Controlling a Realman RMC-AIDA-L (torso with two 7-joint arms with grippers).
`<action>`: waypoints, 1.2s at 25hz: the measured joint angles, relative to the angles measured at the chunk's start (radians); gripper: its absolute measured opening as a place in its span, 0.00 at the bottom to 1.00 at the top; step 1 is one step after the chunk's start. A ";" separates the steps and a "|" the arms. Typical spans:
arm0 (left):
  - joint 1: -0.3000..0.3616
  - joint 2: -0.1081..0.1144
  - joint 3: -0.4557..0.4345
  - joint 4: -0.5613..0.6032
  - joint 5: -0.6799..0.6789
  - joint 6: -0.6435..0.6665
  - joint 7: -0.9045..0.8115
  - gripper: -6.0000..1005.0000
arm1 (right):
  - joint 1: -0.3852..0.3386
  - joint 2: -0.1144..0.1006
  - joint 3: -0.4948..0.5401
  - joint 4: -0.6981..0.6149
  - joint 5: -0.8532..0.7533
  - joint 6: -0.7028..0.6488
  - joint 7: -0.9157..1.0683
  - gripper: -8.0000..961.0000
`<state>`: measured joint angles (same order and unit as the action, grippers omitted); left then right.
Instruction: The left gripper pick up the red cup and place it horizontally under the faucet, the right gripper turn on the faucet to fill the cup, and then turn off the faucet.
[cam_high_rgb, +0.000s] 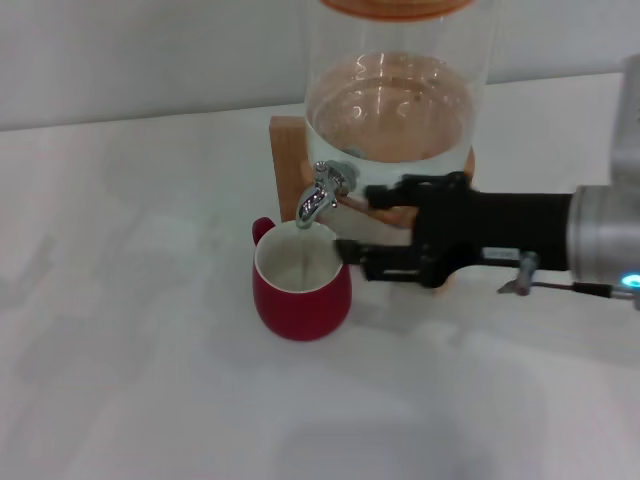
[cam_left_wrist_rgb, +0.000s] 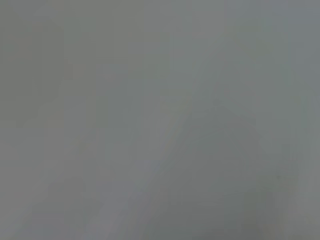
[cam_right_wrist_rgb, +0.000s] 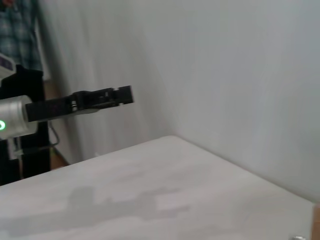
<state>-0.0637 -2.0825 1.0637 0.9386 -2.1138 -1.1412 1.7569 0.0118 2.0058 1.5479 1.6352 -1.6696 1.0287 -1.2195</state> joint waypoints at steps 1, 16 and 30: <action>0.001 0.000 0.000 0.000 0.000 0.000 0.001 0.86 | -0.015 0.000 0.012 0.010 -0.001 0.001 0.000 0.75; -0.002 0.009 -0.092 0.034 0.075 -0.006 -0.123 0.86 | -0.235 0.007 0.094 0.114 0.049 -0.005 -0.019 0.75; -0.021 0.004 -0.115 0.035 0.103 -0.004 -0.092 0.86 | -0.107 0.006 -0.038 0.090 0.061 0.065 -0.026 0.75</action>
<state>-0.0843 -2.0787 0.9483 0.9740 -2.0107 -1.1447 1.6653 -0.0955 2.0122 1.5095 1.7249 -1.6088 1.0933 -1.2455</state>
